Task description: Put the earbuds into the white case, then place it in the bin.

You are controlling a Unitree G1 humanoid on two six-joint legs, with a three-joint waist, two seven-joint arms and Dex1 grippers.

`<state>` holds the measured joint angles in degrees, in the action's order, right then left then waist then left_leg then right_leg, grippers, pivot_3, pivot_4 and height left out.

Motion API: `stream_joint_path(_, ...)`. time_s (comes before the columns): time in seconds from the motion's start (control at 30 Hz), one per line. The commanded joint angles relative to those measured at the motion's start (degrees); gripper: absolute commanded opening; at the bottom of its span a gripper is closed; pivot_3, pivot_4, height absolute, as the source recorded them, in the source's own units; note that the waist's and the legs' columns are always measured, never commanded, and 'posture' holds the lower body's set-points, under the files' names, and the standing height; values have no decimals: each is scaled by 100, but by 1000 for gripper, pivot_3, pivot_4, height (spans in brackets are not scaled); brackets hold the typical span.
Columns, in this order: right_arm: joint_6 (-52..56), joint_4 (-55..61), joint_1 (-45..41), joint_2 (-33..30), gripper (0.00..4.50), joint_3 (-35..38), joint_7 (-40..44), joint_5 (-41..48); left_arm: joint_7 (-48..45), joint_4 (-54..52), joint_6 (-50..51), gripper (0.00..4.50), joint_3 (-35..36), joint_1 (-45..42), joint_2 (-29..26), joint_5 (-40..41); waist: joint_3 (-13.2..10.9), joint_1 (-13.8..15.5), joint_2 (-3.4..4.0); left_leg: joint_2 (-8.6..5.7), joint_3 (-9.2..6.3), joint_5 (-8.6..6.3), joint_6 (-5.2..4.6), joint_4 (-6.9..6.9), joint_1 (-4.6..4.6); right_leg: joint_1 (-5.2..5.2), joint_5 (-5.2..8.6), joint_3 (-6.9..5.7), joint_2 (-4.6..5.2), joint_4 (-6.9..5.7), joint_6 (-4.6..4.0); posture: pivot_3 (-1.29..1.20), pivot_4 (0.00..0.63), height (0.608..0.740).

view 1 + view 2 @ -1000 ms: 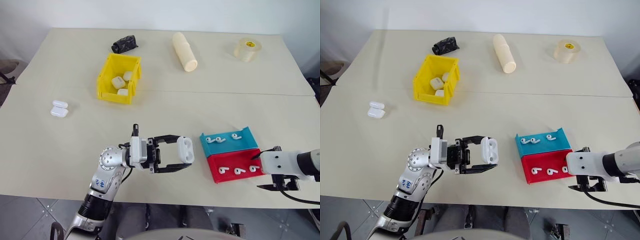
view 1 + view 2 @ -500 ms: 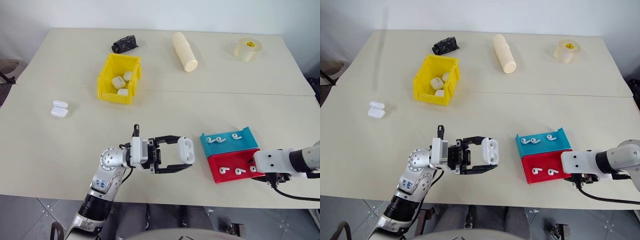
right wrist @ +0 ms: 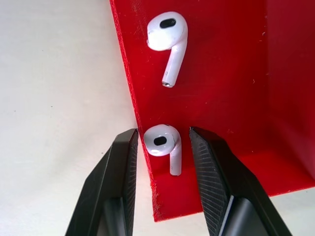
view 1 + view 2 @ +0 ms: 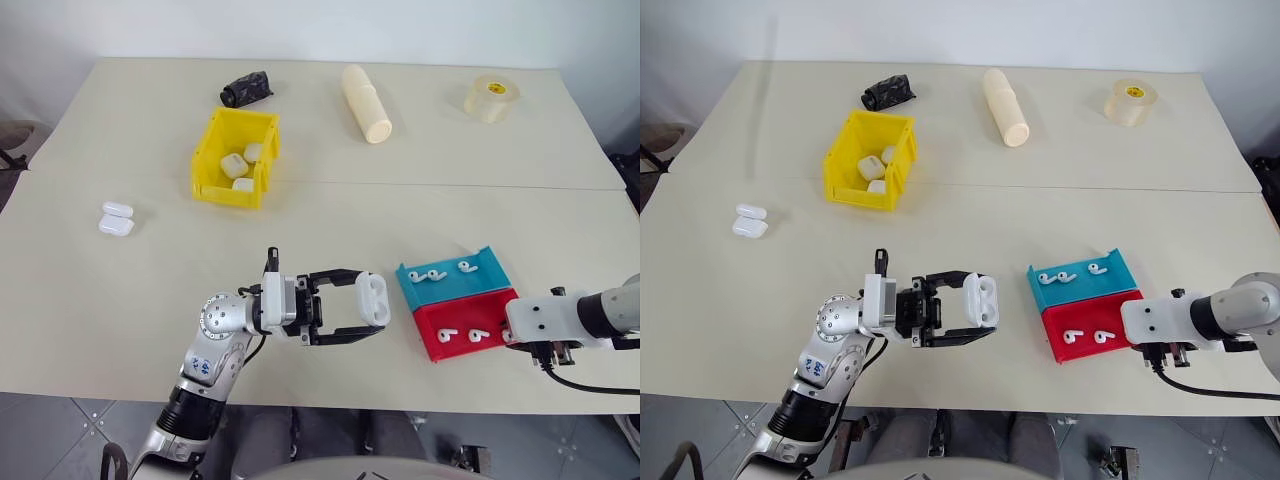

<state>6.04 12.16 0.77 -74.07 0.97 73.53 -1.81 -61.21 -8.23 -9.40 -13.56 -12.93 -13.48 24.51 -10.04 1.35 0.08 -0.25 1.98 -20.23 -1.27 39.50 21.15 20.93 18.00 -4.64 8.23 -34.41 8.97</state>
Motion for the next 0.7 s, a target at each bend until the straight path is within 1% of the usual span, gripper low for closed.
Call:
stream_joint_path(0.03,-17,-56,-39,-53,1659,-73,7,-129,70,-155,-105,2774,-6,-65,47,-1,0,-1,0,0,-1,0,0,2,-1,-1,0,-1,0,0,0,0,150,740)
stream_joint_path(0.17,-70,-79,-28,-48,1659,-94,39,-135,83,-133,-121,2774,-8,-80,56,-8,0,-1,0,0,-6,-1,1,5,-5,-12,0,-6,0,3,0,0,150,740)
stream_joint_path(0.27,-68,-67,47,-30,1139,-94,40,-139,83,-106,-132,2774,-7,-109,65,-11,0,-5,-1,1,-13,-1,2,6,-6,-20,0,-15,0,9,0,0,150,740)
stream_joint_path(0.33,-78,-62,56,3,584,-68,20,-124,75,-91,-135,2774,-3,-122,65,-6,1,-14,-3,4,-18,-2,3,9,-9,-28,0,-21,-2,15,0,0,150,740)
stream_joint_path(0.53,27,173,186,47,584,345,-6,193,-151,-31,-73,2774,-12,-120,-4,131,0,-6,-2,4,-25,-3,4,14,-6,-33,-1,-29,-2,20,2,0,150,740)
stream_joint_path(0.63,47,448,366,135,584,853,123,667,-274,31,0,2774,62,-135,-65,239,-1,1,2,2,-26,-3,4,14,-4,-32,-1,-30,-1,18,2,0,150,740)
stream_joint_path(0.7,62,670,495,302,584,1210,169,1057,-385,121,50,2774,150,-178,-126,339,-2,6,3,2,-28,-3,4,14,-2,-32,-2,-31,-1,19,3,0,150,740)
